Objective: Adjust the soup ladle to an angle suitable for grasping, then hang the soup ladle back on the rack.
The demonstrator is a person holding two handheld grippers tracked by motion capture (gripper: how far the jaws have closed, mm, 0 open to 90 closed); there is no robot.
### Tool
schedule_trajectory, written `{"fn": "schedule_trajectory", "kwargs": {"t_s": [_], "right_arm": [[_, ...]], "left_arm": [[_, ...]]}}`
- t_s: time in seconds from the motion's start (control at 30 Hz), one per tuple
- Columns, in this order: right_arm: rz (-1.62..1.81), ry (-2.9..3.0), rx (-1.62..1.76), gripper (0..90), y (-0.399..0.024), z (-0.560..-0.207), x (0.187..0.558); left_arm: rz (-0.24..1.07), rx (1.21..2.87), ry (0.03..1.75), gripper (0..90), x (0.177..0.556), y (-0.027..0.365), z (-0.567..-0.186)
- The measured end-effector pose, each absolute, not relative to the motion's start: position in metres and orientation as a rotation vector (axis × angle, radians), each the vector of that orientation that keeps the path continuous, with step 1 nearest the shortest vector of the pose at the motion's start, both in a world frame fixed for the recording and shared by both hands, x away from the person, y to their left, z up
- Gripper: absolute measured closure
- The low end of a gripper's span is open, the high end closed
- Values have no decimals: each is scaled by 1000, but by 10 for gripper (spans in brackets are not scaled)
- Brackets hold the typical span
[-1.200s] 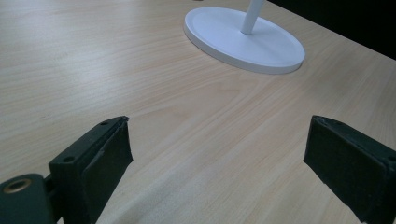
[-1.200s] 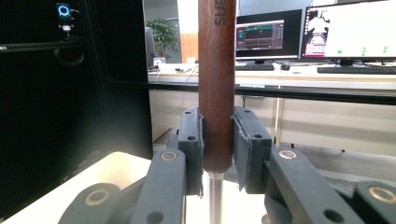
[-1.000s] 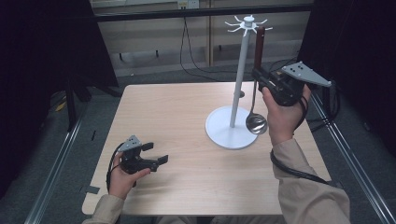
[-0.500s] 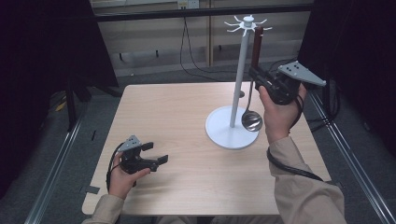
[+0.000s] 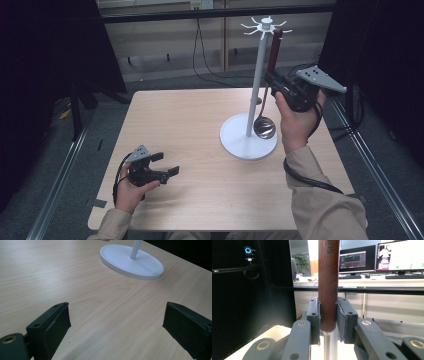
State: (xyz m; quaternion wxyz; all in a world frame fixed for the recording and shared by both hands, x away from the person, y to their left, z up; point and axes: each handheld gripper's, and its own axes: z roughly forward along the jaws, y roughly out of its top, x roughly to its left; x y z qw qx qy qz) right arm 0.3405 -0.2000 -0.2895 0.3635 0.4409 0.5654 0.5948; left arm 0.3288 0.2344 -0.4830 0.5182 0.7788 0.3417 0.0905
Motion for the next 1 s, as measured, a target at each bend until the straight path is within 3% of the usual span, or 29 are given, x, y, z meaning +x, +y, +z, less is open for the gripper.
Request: {"fn": "schedule_trajectory", "kwargs": {"t_s": [0.43, 1.0], "right_arm": [[1545, 1454, 1154, 688, -201, -289, 341], [1524, 1446, 1171, 479, -204, -293, 336]], "left_arm": [[215, 1874, 809, 70, 329, 234, -482], [219, 1872, 808, 68, 328, 232, -482]]}}
